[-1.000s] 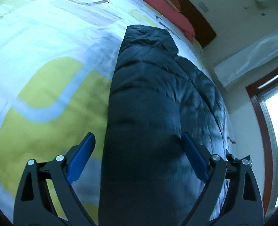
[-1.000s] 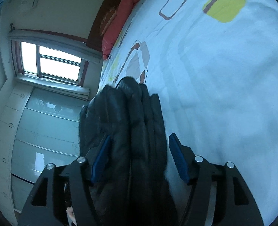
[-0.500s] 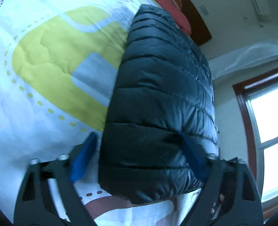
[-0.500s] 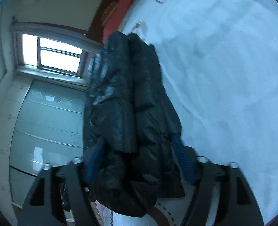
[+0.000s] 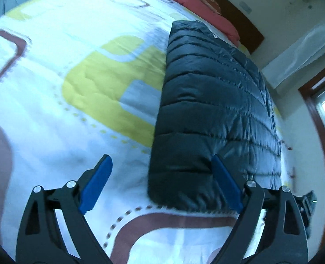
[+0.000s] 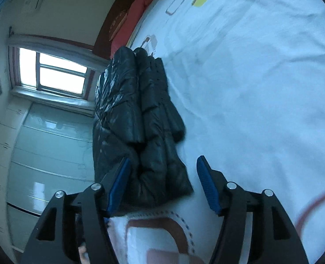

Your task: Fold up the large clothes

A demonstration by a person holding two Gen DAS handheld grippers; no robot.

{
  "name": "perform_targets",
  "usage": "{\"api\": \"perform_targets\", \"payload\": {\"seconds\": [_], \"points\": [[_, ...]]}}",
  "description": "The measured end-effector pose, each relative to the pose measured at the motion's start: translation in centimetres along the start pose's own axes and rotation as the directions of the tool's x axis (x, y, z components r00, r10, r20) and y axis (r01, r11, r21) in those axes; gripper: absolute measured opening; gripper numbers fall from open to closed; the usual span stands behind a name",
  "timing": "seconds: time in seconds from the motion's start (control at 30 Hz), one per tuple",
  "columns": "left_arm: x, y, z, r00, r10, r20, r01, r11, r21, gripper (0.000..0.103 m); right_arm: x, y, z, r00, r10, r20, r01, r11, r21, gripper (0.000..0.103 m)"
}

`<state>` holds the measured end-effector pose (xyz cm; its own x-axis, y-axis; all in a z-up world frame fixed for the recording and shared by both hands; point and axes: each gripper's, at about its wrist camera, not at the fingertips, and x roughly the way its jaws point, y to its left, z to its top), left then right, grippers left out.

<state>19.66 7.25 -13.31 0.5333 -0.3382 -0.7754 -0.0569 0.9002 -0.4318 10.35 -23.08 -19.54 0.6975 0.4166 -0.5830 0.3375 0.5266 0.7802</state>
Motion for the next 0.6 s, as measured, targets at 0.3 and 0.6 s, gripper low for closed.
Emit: {"api": "perform_targets", "payload": {"seconds": [0.3, 0.6], "points": [[-4.5, -2.1, -4.4, 0.982, 0.139, 0.131, -0.161, 0.972, 0.170, 0.091, -3.2, 5.9, -5.7, 0.949, -0.274, 0.155, 0.310, 0.902, -0.299, 0.064], [-8.5, -4.0, -6.6, 0.943, 0.198, 0.267, -0.258, 0.942, 0.214, 0.098, -3.3, 11.2, -10.8, 0.883, -0.344, 0.321, 0.466, 0.733, -0.495, 0.079]]}}
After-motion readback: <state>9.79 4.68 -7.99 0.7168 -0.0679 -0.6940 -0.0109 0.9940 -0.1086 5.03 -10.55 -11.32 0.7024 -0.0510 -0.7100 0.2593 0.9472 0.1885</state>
